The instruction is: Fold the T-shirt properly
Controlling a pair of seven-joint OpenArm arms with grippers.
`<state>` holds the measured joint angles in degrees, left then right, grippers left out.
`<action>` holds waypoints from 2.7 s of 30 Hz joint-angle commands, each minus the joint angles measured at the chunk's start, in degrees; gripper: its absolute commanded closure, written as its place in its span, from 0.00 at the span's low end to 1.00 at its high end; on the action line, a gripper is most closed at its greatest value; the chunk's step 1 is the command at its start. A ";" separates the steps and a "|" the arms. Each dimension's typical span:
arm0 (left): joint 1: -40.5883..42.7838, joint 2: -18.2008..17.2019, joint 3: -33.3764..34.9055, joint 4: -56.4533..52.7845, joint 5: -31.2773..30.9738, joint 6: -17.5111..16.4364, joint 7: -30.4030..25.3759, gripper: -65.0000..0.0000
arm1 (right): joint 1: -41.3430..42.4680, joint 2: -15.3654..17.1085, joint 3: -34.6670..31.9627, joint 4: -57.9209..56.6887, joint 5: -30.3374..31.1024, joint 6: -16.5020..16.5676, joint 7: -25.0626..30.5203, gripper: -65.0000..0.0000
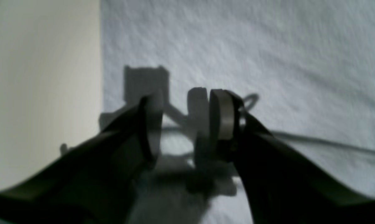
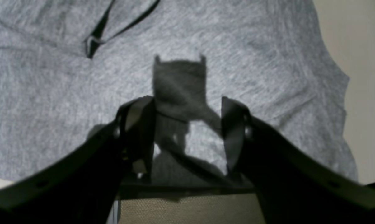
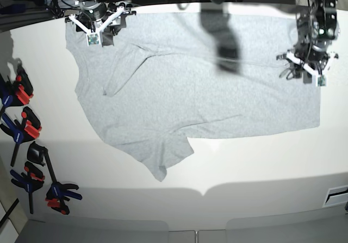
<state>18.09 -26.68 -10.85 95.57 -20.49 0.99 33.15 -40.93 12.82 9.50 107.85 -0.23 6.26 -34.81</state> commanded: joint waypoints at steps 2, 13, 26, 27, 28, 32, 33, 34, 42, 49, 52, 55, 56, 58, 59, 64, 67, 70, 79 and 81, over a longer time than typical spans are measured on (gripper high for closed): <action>-2.91 -1.01 -0.37 -1.27 2.80 0.24 -1.29 0.65 | -0.81 0.33 0.28 -0.07 -1.75 -0.28 -3.15 0.50; -5.70 -6.03 -0.37 4.17 6.88 0.26 7.78 0.65 | -0.79 0.33 0.28 0.81 -1.75 -0.28 -3.32 0.50; 8.00 -5.27 -0.37 14.78 -0.90 0.28 19.32 0.64 | -0.68 0.33 0.28 0.90 -1.77 -0.28 -3.41 0.50; 9.73 -4.68 -0.37 14.78 -1.05 0.26 18.80 0.64 | -0.68 0.33 0.28 0.90 -1.75 -0.28 -3.37 0.50; 11.30 -4.11 -0.37 14.78 -1.05 0.26 17.62 0.64 | -0.66 0.33 0.28 0.90 -1.75 -0.28 -3.34 0.50; 13.92 -1.27 -0.37 14.75 -0.57 0.26 10.32 0.65 | -0.66 0.33 0.28 0.90 -1.75 -0.28 -3.30 0.50; 13.49 -0.74 -0.37 14.73 -0.61 0.26 9.57 0.65 | -0.68 0.33 0.28 0.90 -1.75 -0.28 -3.30 0.50; 12.79 -0.26 -0.37 14.58 -0.63 0.26 9.51 0.65 | -0.66 0.33 0.28 0.90 -1.75 -0.28 -3.28 0.50; 7.69 0.28 -0.35 7.08 -2.10 0.24 10.54 0.65 | -0.68 0.35 0.28 0.90 -1.75 -0.28 -3.19 0.50; 1.16 -0.20 -0.35 0.52 -2.34 -1.77 10.73 0.65 | -0.68 0.35 0.28 0.90 -1.77 -0.26 -3.17 0.50; -2.54 -0.33 -0.35 0.48 -2.10 -1.97 9.81 0.65 | -0.68 0.33 0.28 0.90 -1.77 -0.28 -3.19 0.50; -6.05 -0.35 -0.35 0.46 -2.10 -1.95 8.94 0.65 | -0.68 0.33 0.28 0.90 -1.77 -0.28 -3.17 0.50; -7.21 -0.33 -0.35 0.35 -2.08 -1.97 8.94 0.65 | -0.68 0.33 0.28 0.90 -1.77 -0.26 -3.19 0.50; -9.57 -0.33 -0.35 -0.79 -2.05 -1.97 8.61 0.65 | -0.66 0.33 0.28 0.90 -1.77 -0.28 -3.17 0.50; -10.84 -0.33 -0.35 -1.95 -1.92 -1.97 8.46 0.65 | -0.68 0.33 0.28 0.90 -1.77 -0.26 -3.17 0.50; -15.96 -0.52 -0.35 -8.55 1.62 -1.97 10.32 0.65 | -0.63 0.33 0.28 1.01 -1.77 -0.26 -3.15 0.50; -15.50 -2.23 -0.37 -6.16 1.77 -2.67 15.30 0.65 | -0.50 0.35 0.28 2.47 -1.77 -0.26 -3.43 0.50; -12.02 -5.07 -0.37 2.64 0.70 -2.69 18.47 0.65 | -0.50 0.35 0.28 4.79 -1.77 -0.26 -4.02 0.50; 6.36 -5.16 -0.37 18.60 0.00 -1.70 17.38 0.65 | -0.50 0.33 0.28 7.80 -1.75 -0.28 -4.11 0.50; 9.84 -3.82 -0.35 17.51 0.00 -1.68 13.84 0.65 | -0.48 0.33 0.28 7.80 -1.70 -0.28 -4.09 0.50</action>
<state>27.99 -29.98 -10.85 112.33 -20.60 -0.71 47.40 -40.99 12.82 9.56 114.50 -1.65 6.26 -39.97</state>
